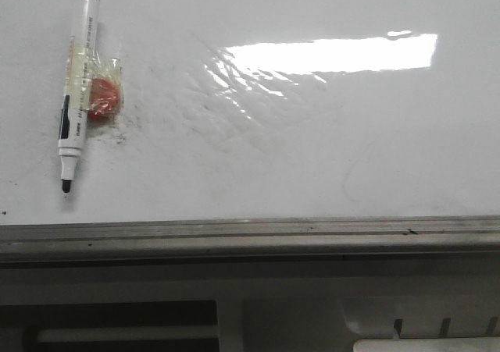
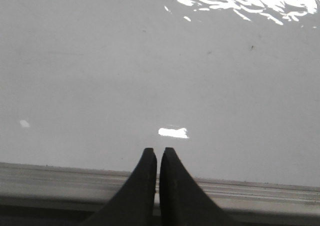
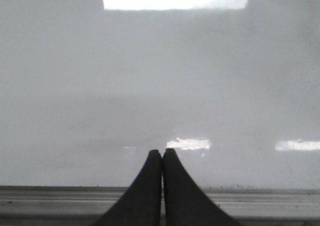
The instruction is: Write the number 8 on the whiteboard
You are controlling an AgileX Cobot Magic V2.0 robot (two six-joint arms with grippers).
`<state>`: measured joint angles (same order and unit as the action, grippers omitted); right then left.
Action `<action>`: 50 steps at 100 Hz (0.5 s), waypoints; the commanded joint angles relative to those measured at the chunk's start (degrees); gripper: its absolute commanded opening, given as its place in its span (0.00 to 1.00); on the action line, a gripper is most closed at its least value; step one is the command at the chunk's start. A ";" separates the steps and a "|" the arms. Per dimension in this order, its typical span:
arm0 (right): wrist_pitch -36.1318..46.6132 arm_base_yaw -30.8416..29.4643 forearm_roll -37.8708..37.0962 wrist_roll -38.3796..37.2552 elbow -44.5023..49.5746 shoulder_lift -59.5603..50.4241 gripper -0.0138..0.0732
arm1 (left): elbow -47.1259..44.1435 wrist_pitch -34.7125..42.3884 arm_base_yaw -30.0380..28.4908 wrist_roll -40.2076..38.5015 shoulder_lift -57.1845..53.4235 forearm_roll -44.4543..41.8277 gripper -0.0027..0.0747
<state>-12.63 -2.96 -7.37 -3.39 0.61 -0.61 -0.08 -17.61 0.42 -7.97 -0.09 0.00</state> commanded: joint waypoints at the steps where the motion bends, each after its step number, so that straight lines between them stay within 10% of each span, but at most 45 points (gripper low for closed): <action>1: 6.50 -0.22 -0.69 0.42 0.73 -1.20 0.09 | -1.74 6.86 -0.05 0.08 -1.70 -1.14 0.01; 50: 11.89 -0.22 -0.69 0.42 0.73 -1.20 0.09 | -1.74 10.76 -0.05 0.08 -1.70 -1.14 0.01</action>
<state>-5.16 -2.96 -7.37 -3.39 0.61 -0.61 -0.08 -12.17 0.42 -7.97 -0.09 -1.04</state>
